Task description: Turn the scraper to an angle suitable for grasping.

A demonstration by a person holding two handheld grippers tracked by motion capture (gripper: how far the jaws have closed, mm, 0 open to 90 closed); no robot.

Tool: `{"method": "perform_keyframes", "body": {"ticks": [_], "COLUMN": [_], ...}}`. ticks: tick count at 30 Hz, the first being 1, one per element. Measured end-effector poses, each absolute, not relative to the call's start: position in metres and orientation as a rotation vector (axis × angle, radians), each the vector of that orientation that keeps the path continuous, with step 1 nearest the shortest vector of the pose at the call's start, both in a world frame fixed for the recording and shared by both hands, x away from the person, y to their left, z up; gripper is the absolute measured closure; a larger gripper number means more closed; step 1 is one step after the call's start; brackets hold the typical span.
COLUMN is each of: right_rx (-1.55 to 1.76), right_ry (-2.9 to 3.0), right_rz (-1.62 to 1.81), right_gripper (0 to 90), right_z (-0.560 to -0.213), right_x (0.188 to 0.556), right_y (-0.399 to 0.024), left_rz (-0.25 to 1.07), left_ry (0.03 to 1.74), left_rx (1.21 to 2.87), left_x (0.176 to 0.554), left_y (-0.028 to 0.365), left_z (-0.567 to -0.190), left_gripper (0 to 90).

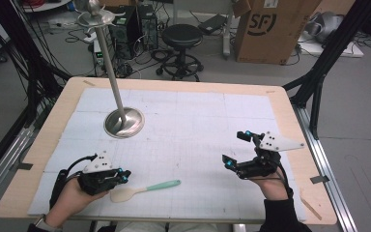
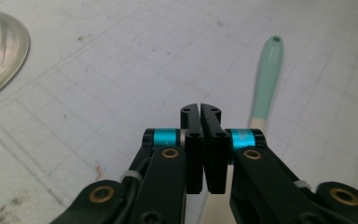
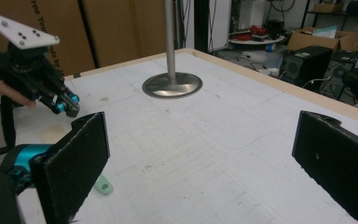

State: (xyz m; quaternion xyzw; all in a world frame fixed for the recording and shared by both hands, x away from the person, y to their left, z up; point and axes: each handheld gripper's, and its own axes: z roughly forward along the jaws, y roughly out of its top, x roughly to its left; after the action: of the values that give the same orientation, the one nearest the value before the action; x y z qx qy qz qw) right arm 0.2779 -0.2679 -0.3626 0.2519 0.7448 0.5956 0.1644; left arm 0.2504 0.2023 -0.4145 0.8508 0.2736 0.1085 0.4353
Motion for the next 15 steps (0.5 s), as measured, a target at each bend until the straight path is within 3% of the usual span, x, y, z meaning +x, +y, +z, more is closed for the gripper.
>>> {"method": "perform_keyframes", "body": {"ticks": [4, 6, 7, 8, 10, 11, 15], "right_rx": [0.709, 0.713, 0.713, 0.717, 0.712, 0.72, 0.718], "right_ry": [2.117, 2.121, 2.121, 2.121, 2.118, 2.118, 2.122], "right_rz": [1.696, 1.695, 1.695, 1.7, 1.7, 1.698, 1.695], "right_gripper": [2.7, 2.7, 2.7, 2.7, 2.7, 2.7, 2.7], "right_z": [-0.363, -0.362, -0.362, -0.362, -0.362, -0.362, -0.363], "right_x": [0.278, 0.277, 0.277, 0.276, 0.276, 0.276, 0.275], "right_y": [-0.268, -0.269, -0.269, -0.269, -0.269, -0.27, -0.269], "left_rz": [0.228, 0.279, 0.315, 0.336, 0.361, 0.361, 0.362], "left_ry": [0.622, 0.597, 0.579, 0.56, 0.537, 0.535, 0.493], "left_rx": [2.076, 2.049, 2.036, 2.027, 2.013, 2.014, 2.044], "left_x": [0.251, 0.25, 0.25, 0.25, 0.249, 0.248, 0.246], "left_y": [0.199, 0.196, 0.195, 0.194, 0.193, 0.192, 0.185], "left_z": [-0.403, -0.398, -0.396, -0.395, -0.392, -0.392, -0.389], "left_gripper": [71.7, 60.7, 60.7, 51.8, 48.8, 41.4, 30.0]}}
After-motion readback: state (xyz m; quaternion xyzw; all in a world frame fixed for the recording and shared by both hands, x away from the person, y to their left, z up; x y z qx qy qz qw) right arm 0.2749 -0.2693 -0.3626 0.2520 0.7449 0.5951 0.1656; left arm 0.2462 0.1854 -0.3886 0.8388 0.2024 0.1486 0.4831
